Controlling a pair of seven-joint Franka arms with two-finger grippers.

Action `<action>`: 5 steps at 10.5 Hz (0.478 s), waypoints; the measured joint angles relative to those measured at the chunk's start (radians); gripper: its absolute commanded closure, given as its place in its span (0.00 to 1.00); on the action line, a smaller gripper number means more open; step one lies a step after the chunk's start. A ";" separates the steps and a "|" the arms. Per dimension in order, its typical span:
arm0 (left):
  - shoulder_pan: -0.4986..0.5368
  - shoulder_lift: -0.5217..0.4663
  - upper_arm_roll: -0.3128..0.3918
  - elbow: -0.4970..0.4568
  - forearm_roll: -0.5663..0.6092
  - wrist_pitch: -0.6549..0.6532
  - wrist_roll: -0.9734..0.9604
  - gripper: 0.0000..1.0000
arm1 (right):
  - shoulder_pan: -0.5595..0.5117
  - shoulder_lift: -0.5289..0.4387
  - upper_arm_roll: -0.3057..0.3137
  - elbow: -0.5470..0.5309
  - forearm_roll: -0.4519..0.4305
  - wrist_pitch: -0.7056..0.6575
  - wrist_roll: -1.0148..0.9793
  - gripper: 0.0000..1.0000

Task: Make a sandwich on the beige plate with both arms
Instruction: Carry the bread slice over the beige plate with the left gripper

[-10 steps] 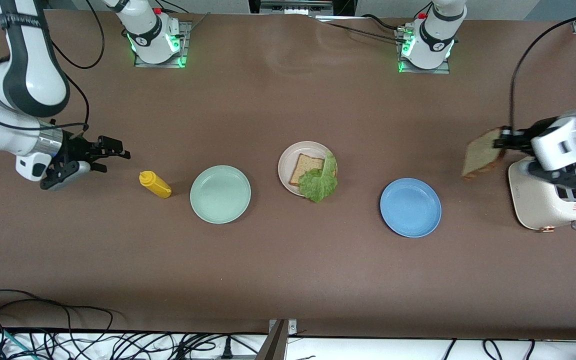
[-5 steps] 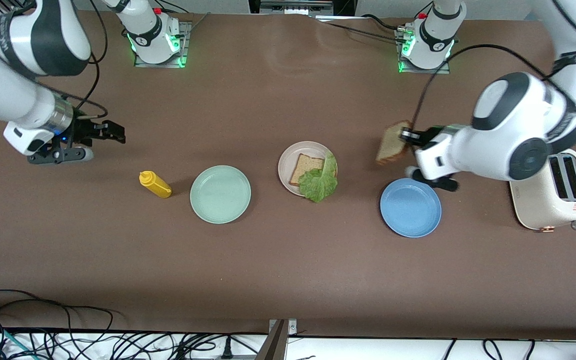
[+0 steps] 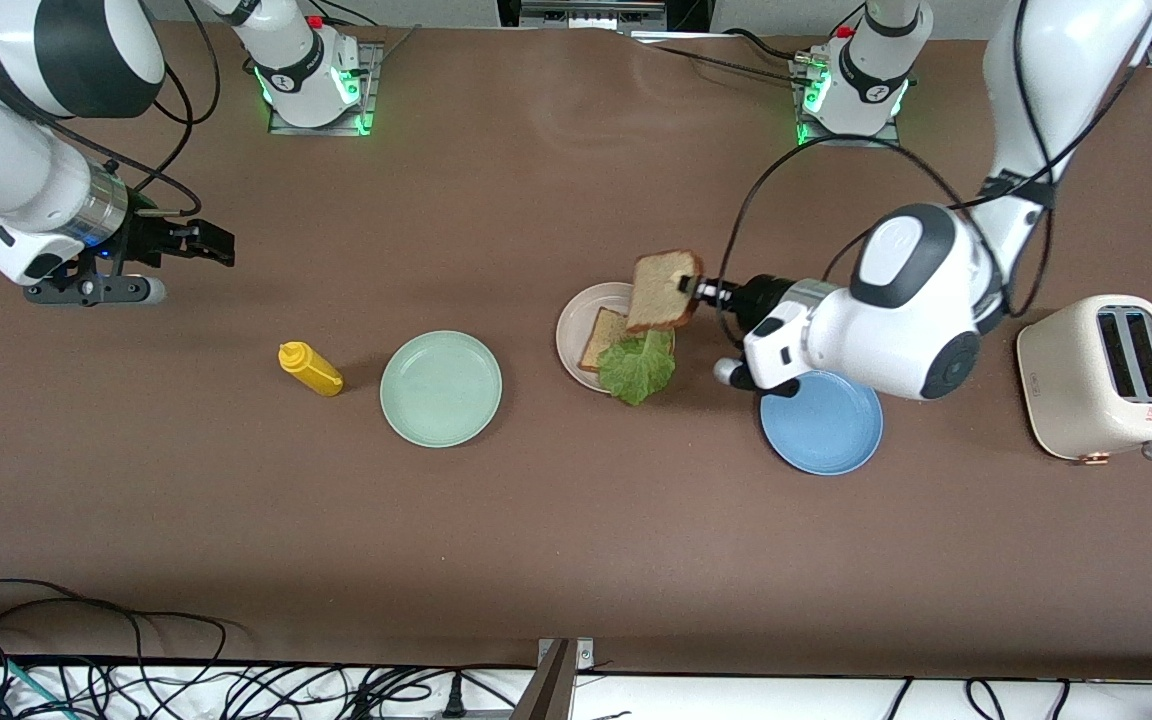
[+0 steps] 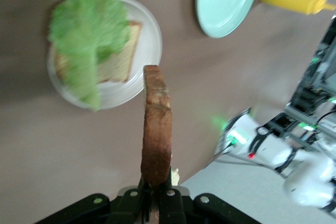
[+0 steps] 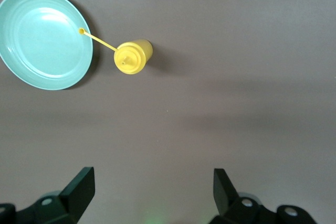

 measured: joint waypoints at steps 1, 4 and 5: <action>-0.027 0.037 0.000 0.000 -0.006 0.065 0.007 1.00 | 0.000 0.000 -0.003 0.002 0.000 -0.014 0.001 0.00; -0.080 0.133 0.004 -0.008 -0.006 0.143 0.131 1.00 | -0.001 0.010 -0.004 0.014 0.000 -0.026 0.005 0.00; -0.081 0.154 0.009 -0.015 -0.006 0.143 0.201 1.00 | -0.001 0.024 -0.004 0.021 0.000 -0.027 0.006 0.00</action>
